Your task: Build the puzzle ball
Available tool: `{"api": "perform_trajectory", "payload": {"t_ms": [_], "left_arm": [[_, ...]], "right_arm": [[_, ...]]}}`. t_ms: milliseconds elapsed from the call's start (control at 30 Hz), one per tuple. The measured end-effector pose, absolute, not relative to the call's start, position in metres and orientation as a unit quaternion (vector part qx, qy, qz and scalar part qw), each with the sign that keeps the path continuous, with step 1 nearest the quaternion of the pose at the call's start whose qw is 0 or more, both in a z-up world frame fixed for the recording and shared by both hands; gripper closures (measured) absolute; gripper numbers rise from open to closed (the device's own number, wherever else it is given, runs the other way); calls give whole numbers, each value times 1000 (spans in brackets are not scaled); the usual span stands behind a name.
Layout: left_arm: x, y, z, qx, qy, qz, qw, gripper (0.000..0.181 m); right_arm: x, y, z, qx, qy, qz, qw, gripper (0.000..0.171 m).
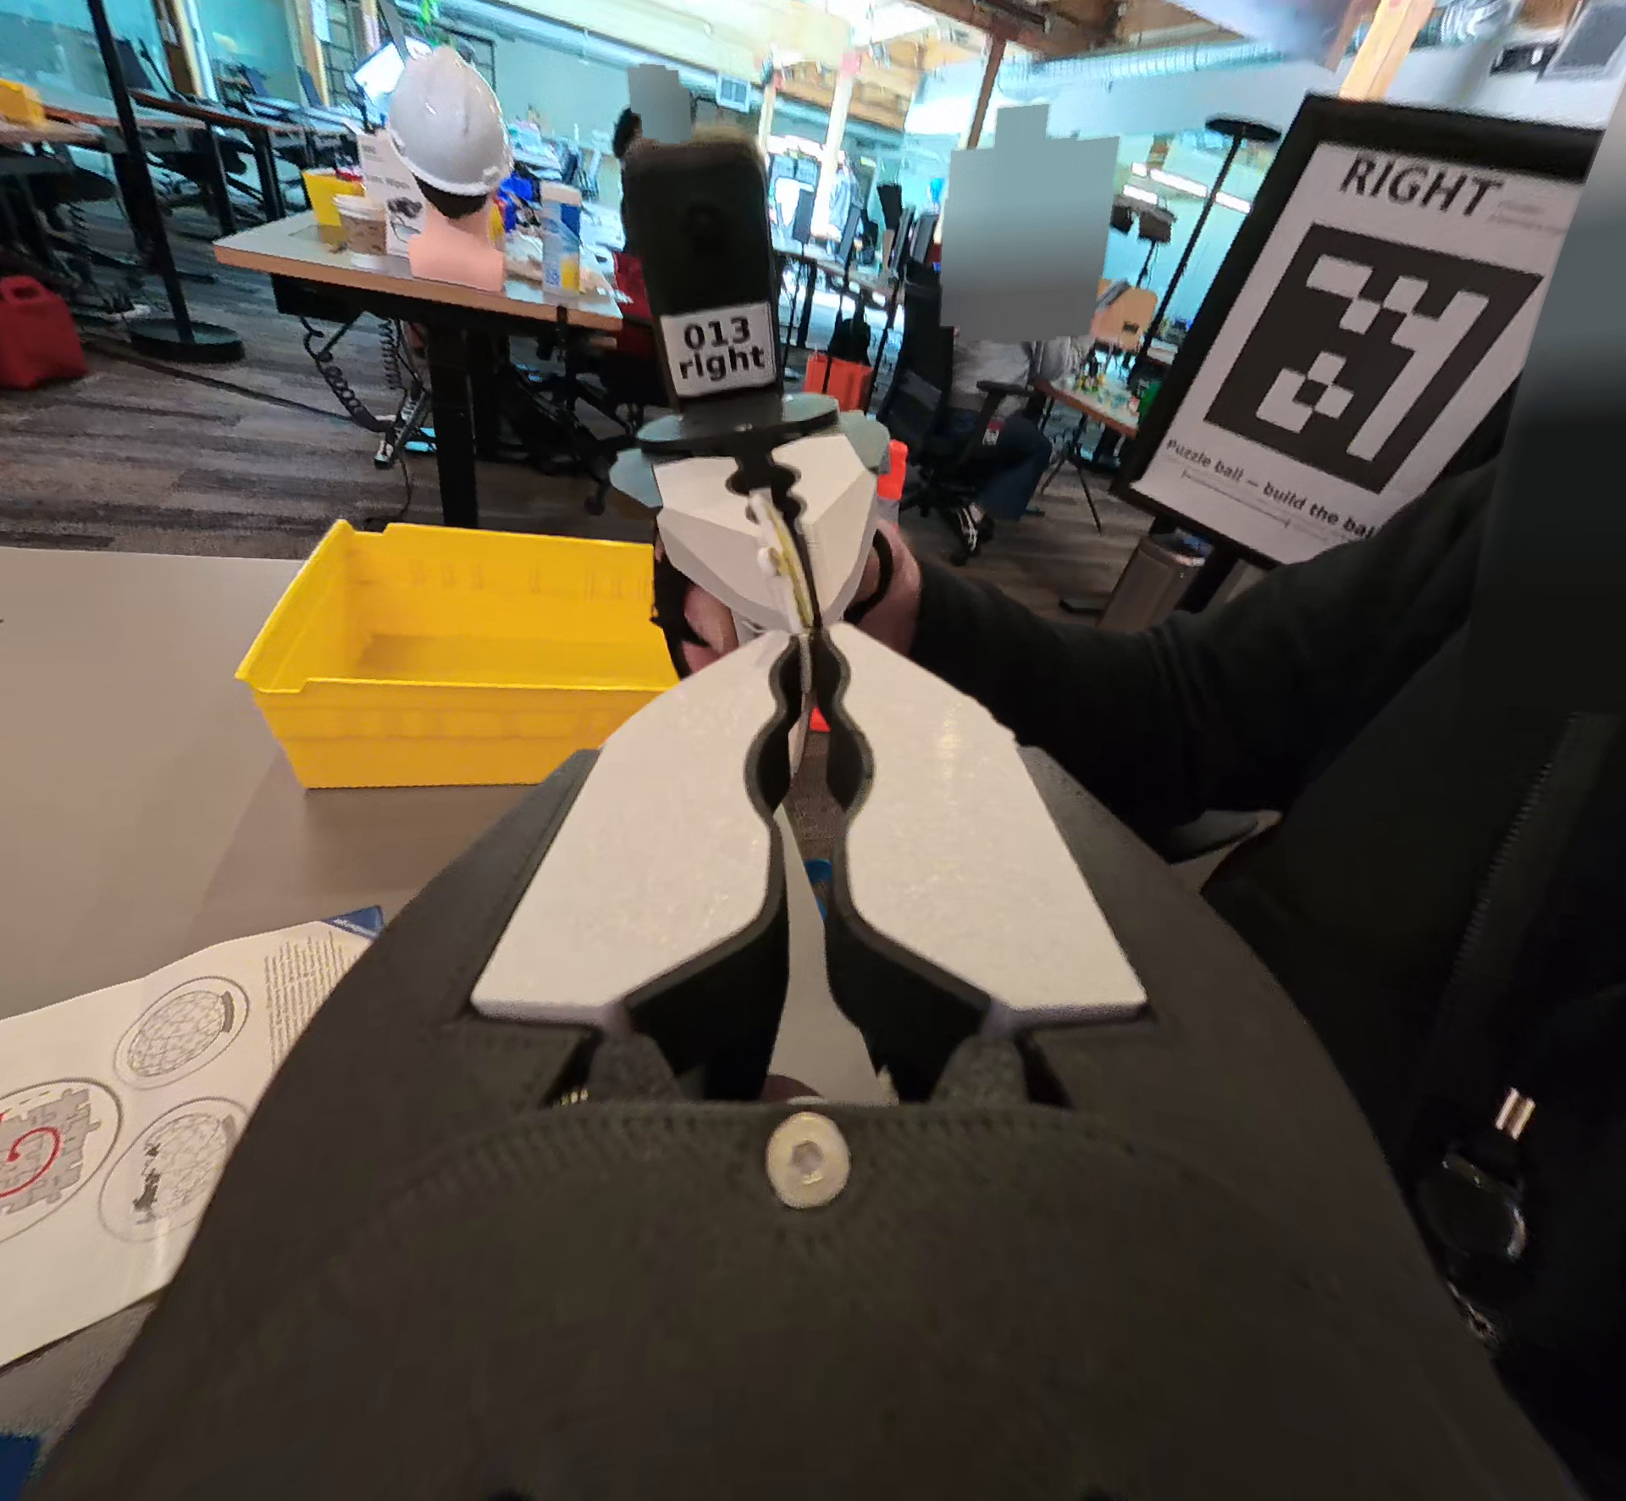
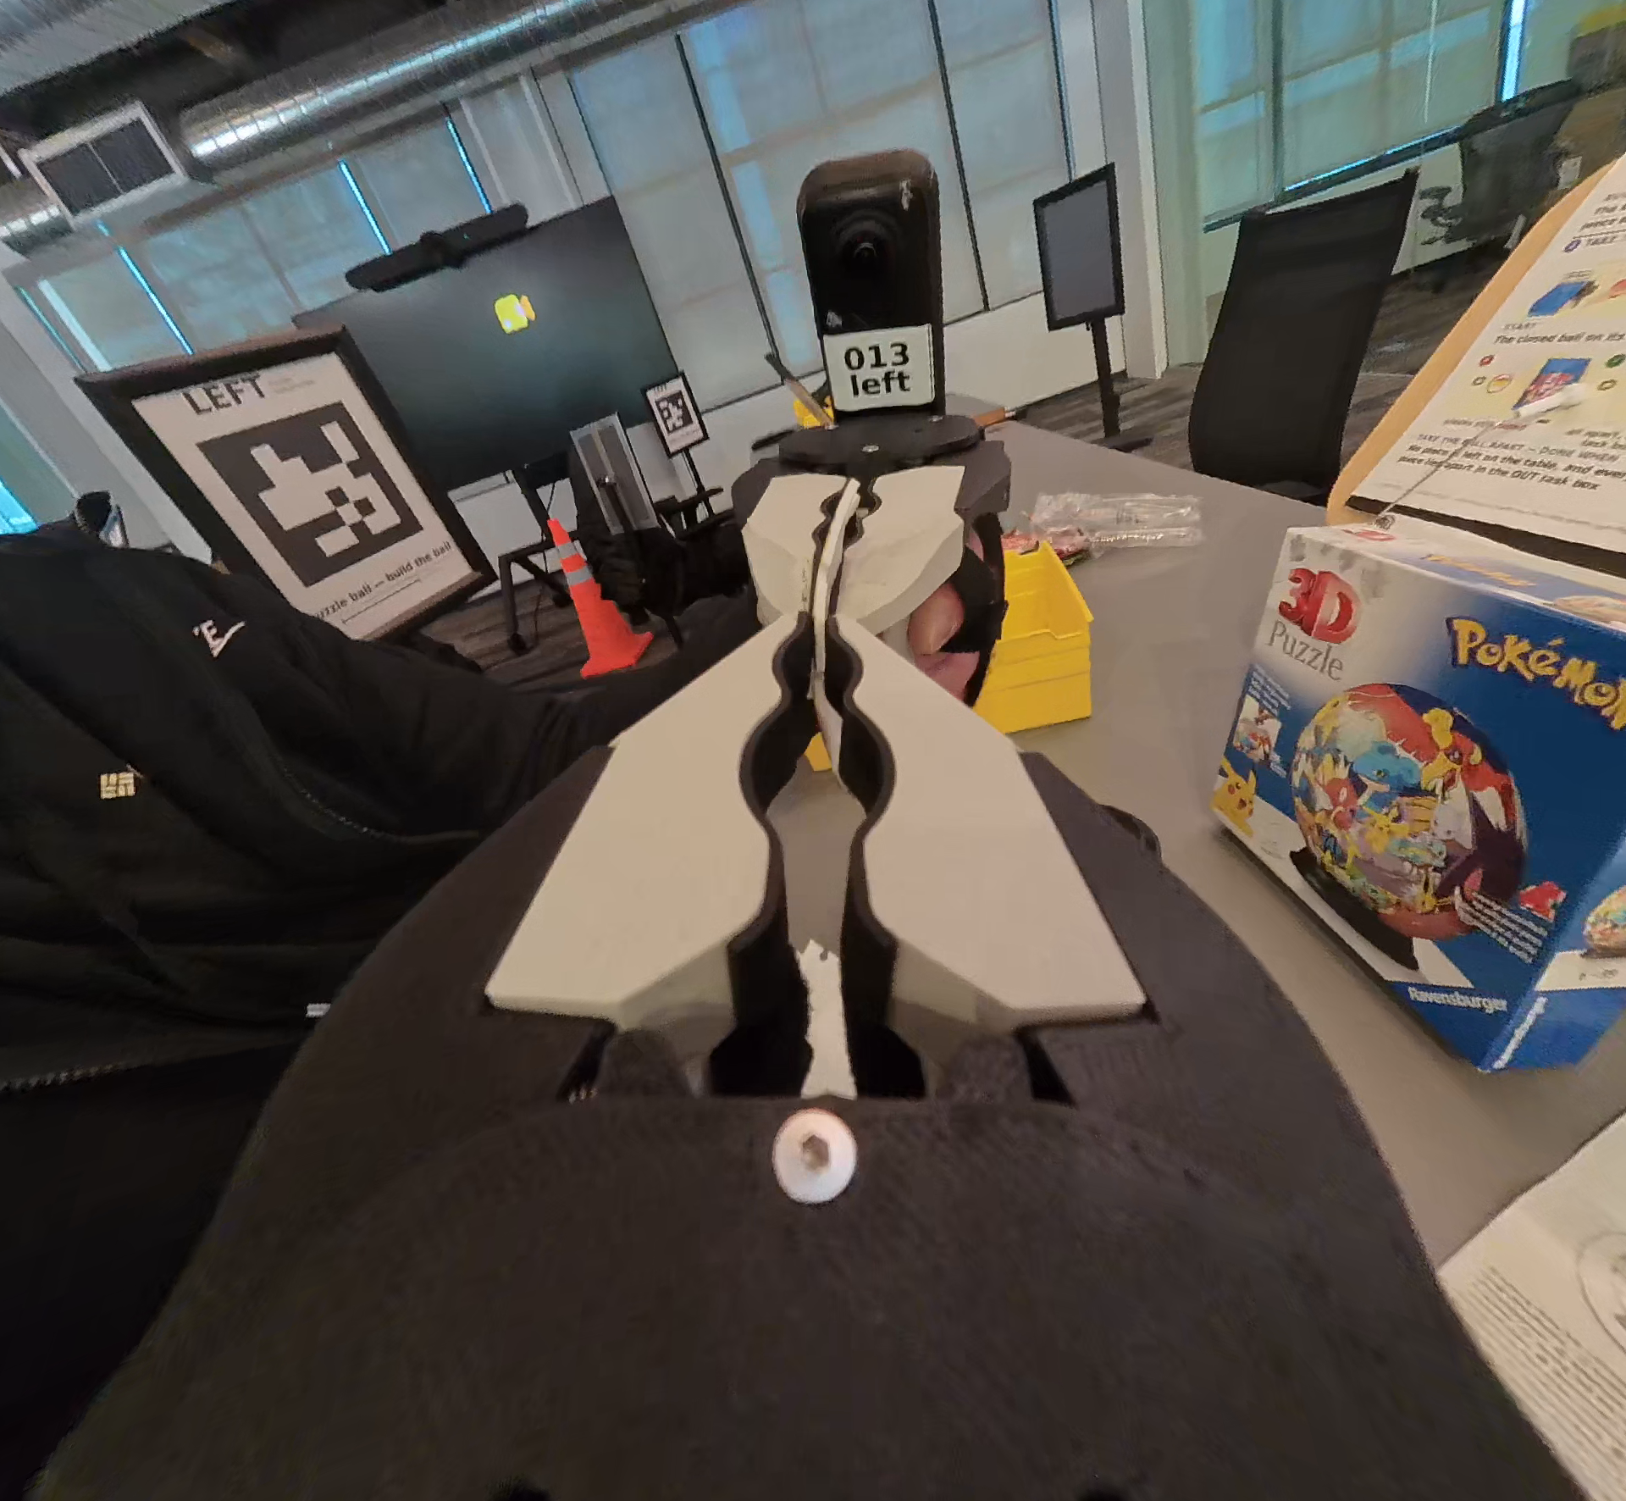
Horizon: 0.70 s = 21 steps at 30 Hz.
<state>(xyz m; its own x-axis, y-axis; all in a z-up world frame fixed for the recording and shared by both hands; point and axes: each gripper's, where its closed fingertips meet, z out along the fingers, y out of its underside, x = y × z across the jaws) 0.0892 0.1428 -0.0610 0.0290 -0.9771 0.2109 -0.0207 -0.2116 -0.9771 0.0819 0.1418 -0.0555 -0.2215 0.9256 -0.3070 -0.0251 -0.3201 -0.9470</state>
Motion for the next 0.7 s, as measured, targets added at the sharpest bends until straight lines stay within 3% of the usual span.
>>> {"api": "perform_trajectory", "payload": {"t_ms": [100, 200, 400, 700], "left_arm": [[86, 143, -58, -552, 431, -553, 451, 179], [85, 138, -57, -540, 432, -565, 449, 163], [85, 141, -67, -557, 427, -554, 448, 179], [82, 136, -64, -545, 432, -544, 469, 179]], "right_arm": [[79, 143, -53, -497, -440, 647, 376, 170], [80, 145, -51, -490, -418, 674, 362, 170], [78, 144, -53, -484, -406, 693, 348, 170], [75, 139, -51, -494, -413, 682, 347, 170]]}}
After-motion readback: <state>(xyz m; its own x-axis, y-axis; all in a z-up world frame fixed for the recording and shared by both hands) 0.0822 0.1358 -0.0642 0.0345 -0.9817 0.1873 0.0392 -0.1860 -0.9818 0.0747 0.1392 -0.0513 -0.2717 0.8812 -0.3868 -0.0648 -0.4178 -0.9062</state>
